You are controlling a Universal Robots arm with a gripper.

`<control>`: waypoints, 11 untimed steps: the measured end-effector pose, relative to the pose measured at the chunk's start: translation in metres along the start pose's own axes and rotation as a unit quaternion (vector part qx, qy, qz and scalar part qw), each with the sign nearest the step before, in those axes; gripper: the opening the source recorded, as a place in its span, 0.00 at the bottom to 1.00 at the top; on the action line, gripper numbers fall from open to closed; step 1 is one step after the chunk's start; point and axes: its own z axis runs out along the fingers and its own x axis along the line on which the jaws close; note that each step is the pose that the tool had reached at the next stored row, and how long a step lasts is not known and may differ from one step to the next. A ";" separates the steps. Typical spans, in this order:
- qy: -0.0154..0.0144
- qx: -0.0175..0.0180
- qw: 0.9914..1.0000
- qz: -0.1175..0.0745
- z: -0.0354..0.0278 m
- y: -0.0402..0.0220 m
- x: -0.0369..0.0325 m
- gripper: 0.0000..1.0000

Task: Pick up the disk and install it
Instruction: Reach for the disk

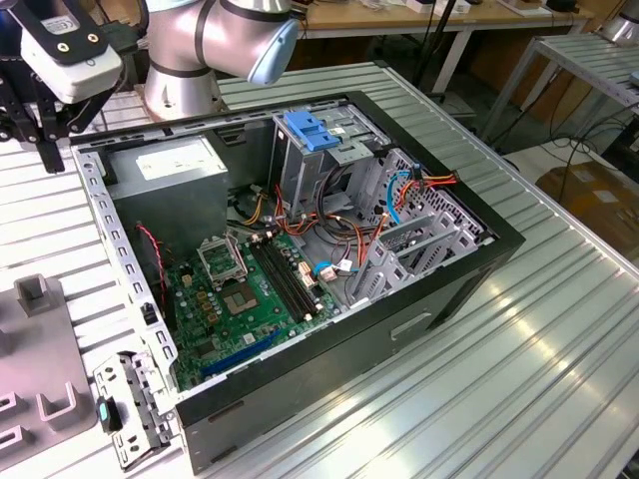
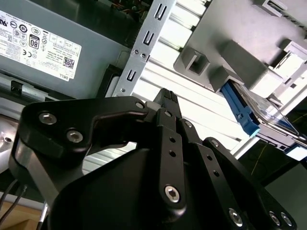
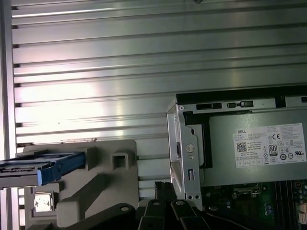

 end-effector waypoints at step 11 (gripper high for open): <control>0.000 0.000 1.000 0.000 0.0004 0.0004 0.0160 0.11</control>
